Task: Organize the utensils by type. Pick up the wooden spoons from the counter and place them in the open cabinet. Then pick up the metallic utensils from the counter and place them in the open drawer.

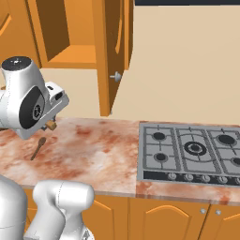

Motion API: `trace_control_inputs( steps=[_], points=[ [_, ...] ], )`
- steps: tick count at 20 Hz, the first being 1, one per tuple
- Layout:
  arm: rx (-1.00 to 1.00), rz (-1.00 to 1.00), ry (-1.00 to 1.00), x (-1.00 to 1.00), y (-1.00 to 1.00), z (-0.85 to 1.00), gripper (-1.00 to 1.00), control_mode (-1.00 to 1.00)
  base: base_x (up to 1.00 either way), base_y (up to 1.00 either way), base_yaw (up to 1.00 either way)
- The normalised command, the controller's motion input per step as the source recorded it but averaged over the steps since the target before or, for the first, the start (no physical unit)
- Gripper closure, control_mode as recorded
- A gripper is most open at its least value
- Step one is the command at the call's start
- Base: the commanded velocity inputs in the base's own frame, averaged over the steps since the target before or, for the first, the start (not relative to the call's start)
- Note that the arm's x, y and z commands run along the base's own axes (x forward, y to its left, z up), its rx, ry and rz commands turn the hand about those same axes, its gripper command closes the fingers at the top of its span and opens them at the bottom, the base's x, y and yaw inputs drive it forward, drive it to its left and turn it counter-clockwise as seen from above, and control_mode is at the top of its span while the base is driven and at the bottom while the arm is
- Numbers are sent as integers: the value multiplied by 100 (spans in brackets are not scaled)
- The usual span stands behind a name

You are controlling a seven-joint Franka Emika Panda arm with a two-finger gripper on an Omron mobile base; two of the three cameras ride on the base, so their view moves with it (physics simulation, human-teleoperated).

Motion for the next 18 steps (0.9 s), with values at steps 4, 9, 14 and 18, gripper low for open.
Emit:
trace_control_inputs(
  steps=[4, 9, 14, 18],
  points=[
    [0, -2, -2, 18, 0, 0, 100, -100, 19, 0, -3],
    [0, -6, -17, 19, 0, 14, 100, -100, 0, 0, 0],
    [0, -14, -25, 5, -7, 36, 100, -100, 0, 0, 0],
    [0, -8, -14, 0, -13, 39, 100, -100, 0, 0, 0]
  ],
)
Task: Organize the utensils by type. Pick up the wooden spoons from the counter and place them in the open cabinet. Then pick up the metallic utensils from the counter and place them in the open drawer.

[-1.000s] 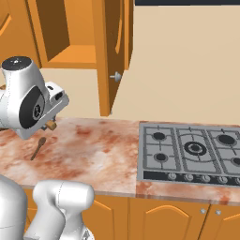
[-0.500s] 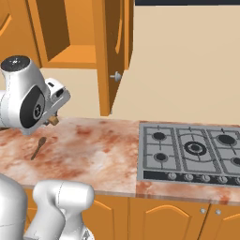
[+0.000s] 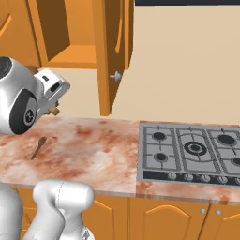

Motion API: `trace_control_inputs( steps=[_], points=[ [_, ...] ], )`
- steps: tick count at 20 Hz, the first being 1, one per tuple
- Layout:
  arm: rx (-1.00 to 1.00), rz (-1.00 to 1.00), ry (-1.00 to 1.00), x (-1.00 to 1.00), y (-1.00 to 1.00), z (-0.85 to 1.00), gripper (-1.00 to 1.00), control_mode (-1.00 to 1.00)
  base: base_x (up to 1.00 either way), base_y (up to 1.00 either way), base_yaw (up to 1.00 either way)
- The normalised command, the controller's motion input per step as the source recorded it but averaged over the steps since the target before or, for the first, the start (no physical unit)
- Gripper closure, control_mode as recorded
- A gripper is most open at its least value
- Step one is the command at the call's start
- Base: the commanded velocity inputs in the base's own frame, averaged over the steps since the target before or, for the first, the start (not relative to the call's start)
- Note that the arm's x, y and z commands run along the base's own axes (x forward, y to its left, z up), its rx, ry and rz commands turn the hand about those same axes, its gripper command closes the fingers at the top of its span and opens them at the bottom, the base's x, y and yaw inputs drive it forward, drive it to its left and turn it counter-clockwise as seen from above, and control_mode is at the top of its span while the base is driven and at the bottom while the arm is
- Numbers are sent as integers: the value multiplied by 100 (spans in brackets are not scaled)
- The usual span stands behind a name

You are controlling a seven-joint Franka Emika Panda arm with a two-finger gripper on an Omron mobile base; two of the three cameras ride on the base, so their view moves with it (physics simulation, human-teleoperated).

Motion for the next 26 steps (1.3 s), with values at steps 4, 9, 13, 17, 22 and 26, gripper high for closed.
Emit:
trace_control_inputs(
  steps=[4, 9, 13, 17, 22, 26],
  points=[
    [0, -5, 0, 0, -32, 36, 100, -100, 0, 0, 0],
    [0, -8, 0, 5, -32, 15, 100, -100, 0, 0, 0],
    [0, -11, -2, 12, -32, 14, 100, -100, 0, 0, 0],
    [0, -9, -14, 19, -25, 22, 100, -100, 0, 0, 0],
    [0, -4, -18, 32, -16, 32, 100, -100, 0, 0, 0],
    [0, -3, -4, 53, -7, 19, 100, -100, 0, 0, 0]
  ],
)
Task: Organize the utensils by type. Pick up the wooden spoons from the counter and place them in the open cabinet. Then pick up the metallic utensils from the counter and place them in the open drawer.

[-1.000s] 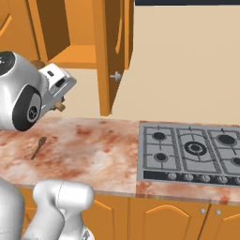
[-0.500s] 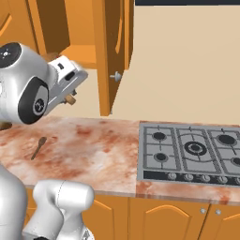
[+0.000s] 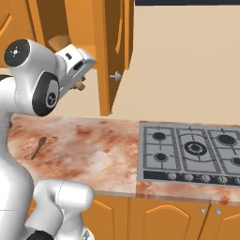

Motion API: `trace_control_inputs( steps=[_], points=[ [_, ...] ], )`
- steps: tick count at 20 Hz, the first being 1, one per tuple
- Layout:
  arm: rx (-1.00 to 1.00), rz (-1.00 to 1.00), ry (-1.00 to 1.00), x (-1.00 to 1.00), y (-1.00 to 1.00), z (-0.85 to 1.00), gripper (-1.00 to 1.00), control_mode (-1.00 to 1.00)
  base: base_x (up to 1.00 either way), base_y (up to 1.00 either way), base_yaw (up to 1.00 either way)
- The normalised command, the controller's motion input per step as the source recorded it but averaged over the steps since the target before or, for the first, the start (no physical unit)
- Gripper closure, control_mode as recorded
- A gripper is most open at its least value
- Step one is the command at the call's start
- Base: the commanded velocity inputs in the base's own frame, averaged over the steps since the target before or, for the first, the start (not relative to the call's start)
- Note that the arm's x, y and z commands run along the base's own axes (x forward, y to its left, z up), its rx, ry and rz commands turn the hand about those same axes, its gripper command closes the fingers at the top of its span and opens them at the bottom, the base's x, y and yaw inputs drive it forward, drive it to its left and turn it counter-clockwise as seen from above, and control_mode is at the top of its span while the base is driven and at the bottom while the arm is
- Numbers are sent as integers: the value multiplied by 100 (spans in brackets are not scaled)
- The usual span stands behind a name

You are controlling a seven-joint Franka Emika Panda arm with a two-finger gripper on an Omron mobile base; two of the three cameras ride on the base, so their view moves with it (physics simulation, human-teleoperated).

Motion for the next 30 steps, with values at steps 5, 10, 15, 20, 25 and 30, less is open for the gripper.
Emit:
trace_control_inputs(
  steps=[5, 10, 15, 20, 25, 30],
  points=[
    [0, 0, 0, 73, 0, 0, 100, -100, 0, 0, 0],
    [0, 0, 1, 85, 0, 4, 100, -100, 0, 0, 0],
    [-6, 0, 5, 94, 8, 41, 100, -100, 0, 0, 0],
    [-8, 0, 4, 98, 23, 32, 100, -100, 0, 0, 0],
    [-2, 0, 8, 87, 8, 16, 100, -100, 0, 0, 0],
    [0, 1, -1, 69, 0, -5, 100, -100, 0, 0, 0]
  ],
)
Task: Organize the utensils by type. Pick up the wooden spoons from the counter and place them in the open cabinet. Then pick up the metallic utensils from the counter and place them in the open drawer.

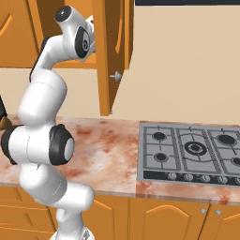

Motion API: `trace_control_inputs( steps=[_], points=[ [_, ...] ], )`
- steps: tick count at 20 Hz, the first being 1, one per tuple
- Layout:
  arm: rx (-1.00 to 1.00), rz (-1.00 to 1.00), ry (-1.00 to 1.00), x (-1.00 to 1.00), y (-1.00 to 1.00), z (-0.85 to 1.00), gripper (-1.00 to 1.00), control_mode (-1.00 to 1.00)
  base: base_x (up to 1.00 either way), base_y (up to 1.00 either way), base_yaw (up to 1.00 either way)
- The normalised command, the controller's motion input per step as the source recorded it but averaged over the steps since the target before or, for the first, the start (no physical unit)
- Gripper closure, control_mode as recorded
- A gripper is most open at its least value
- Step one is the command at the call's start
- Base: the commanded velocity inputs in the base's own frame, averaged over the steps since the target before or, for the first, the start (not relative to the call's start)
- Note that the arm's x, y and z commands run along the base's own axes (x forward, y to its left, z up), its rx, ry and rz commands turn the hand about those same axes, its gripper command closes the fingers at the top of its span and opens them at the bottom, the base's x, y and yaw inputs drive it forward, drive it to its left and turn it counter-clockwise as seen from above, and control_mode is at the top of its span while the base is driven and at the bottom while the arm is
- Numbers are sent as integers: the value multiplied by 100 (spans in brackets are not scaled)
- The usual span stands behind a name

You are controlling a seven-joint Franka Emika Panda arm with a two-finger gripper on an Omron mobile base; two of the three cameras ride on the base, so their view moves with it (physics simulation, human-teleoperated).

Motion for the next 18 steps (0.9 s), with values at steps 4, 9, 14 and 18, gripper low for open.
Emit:
trace_control_inputs(
  steps=[4, 9, 14, 18],
  points=[
    [-2, 3, -8, 68, 0, -27, 100, -100, 0, 0, 0],
    [-3, 4, -11, 66, 0, -35, 100, -100, 0, 0, 0],
    [-1, 2, -7, 55, 0, -36, 100, -100, 0, 0, 0],
    [0, 0, 0, 42, 9, -20, 100, -100, 0, 0, 0]
  ],
)
